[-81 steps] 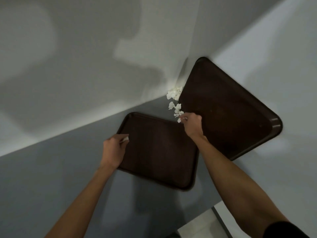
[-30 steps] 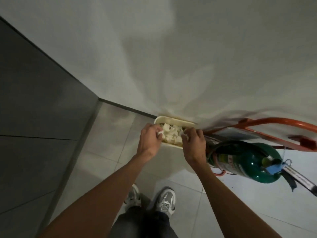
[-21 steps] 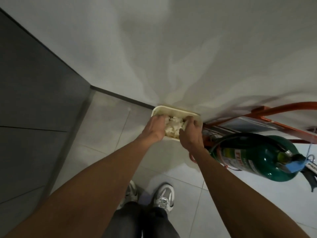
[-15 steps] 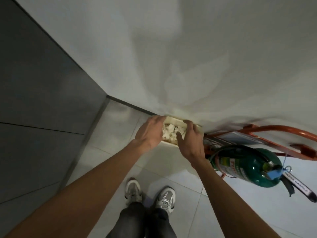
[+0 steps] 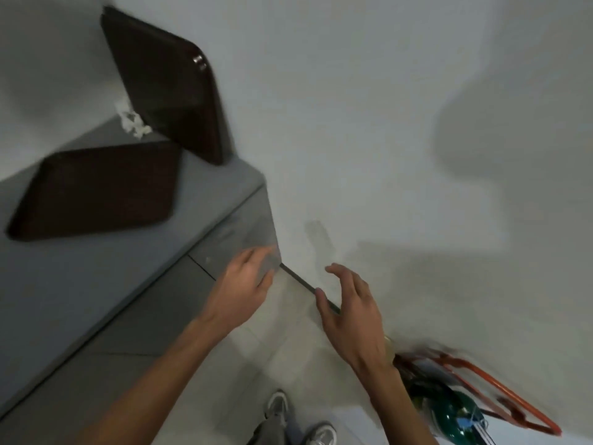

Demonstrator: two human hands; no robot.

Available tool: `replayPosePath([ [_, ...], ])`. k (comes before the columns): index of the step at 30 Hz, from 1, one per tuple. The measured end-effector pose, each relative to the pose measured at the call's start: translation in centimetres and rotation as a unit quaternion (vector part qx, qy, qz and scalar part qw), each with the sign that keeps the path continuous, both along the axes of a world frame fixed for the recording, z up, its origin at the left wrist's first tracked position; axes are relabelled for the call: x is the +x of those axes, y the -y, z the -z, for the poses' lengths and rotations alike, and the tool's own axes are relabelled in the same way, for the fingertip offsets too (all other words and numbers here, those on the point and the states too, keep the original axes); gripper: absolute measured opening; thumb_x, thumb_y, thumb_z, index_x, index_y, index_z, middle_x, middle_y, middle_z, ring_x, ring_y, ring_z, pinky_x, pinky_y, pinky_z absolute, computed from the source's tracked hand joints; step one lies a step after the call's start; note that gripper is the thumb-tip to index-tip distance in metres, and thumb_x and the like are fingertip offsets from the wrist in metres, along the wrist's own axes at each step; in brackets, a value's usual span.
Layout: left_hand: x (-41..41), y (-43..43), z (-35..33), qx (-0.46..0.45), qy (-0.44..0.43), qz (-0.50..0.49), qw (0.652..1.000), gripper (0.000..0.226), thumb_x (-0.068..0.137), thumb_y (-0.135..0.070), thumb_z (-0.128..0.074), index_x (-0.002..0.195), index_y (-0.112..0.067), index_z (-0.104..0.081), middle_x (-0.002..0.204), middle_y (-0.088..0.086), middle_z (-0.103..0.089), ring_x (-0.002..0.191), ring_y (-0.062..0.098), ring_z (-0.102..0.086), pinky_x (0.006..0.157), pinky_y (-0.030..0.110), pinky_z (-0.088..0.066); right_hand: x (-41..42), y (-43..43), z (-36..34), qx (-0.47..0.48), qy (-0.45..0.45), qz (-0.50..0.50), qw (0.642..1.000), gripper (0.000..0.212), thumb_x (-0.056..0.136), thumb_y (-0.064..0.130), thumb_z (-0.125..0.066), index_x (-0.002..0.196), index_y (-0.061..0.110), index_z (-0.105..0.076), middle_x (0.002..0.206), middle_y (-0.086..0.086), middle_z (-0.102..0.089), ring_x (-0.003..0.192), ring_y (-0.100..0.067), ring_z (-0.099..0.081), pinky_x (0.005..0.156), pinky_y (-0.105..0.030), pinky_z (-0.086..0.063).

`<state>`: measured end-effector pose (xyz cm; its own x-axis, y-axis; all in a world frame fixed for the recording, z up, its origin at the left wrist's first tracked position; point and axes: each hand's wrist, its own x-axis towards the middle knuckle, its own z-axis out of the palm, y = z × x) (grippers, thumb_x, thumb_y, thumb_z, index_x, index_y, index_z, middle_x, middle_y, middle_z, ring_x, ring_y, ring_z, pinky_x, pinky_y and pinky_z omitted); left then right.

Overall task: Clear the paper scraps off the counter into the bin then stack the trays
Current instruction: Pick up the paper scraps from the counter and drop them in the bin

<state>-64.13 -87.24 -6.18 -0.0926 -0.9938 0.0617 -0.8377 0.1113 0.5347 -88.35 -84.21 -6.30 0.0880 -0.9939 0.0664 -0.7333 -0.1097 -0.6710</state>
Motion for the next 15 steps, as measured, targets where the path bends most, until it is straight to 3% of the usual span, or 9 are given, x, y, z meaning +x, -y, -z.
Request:
replayPosePath([
  [3,3.7,-2.1,-5.5,-0.047,-0.028,-0.072,0.996,0.042,0.099,-0.025,-0.065,0.14,-0.026,-0.056,0.138,-0.006,-0.062,0.128,0.014,-0.055,0.112,0.027,-0.038,3.4,1.4,-5.9,-0.021,0.017,-0.03,0.999,0.038,0.101,0.044,-0.062,0.137,0.037,-0.053,0.14,0.016,-0.058,0.13,-0.01,-0.053,0.098,-0.024,-0.046],
  [6,7.7,-3.7,-9.2,-0.074,-0.044,-0.127,0.988,0.036,0.097,-0.025,-0.068,0.132,-0.026,-0.062,0.131,-0.01,-0.066,0.119,0.011,-0.063,0.104,0.026,-0.046,7.6,2.6,-10.1,-0.044,0.03,-0.061,0.997,0.033,0.101,0.044,-0.061,0.133,0.037,-0.055,0.135,0.019,-0.059,0.126,-0.007,-0.054,0.092,-0.017,-0.04],
  [9,11.9,-5.1,-10.8,-0.086,-0.057,-0.198,0.975,0.03,0.094,-0.02,-0.071,0.124,-0.024,-0.067,0.122,-0.009,-0.07,0.109,0.012,-0.067,0.097,0.022,-0.048,12.1,4.1,-12.3,-0.041,0.029,-0.107,0.993,0.031,0.102,0.045,-0.06,0.132,0.04,-0.054,0.135,0.019,-0.058,0.125,-0.006,-0.053,0.094,-0.019,-0.041],
  [13,18.1,-5.4,-11.2,-0.072,-0.056,-0.267,0.959,0.029,0.092,-0.012,-0.073,0.12,-0.018,-0.071,0.118,-0.003,-0.074,0.104,0.018,-0.07,0.095,0.03,-0.053,18.3,6.4,-12.8,-0.036,0.021,-0.152,0.988,0.03,0.102,0.044,-0.061,0.131,0.037,-0.056,0.134,0.014,-0.061,0.123,-0.009,-0.057,0.096,-0.019,-0.04],
  [15,21.2,-4.6,-11.0,-0.067,-0.058,-0.292,0.952,0.024,0.092,-0.011,-0.074,0.115,-0.017,-0.074,0.112,-0.003,-0.076,0.099,0.017,-0.072,0.091,0.024,-0.051,21.6,7.9,-12.3,-0.024,0.019,-0.163,0.986,0.03,0.101,0.041,-0.063,0.13,0.035,-0.058,0.132,0.014,-0.061,0.12,-0.011,-0.059,0.094,-0.019,-0.04],
])
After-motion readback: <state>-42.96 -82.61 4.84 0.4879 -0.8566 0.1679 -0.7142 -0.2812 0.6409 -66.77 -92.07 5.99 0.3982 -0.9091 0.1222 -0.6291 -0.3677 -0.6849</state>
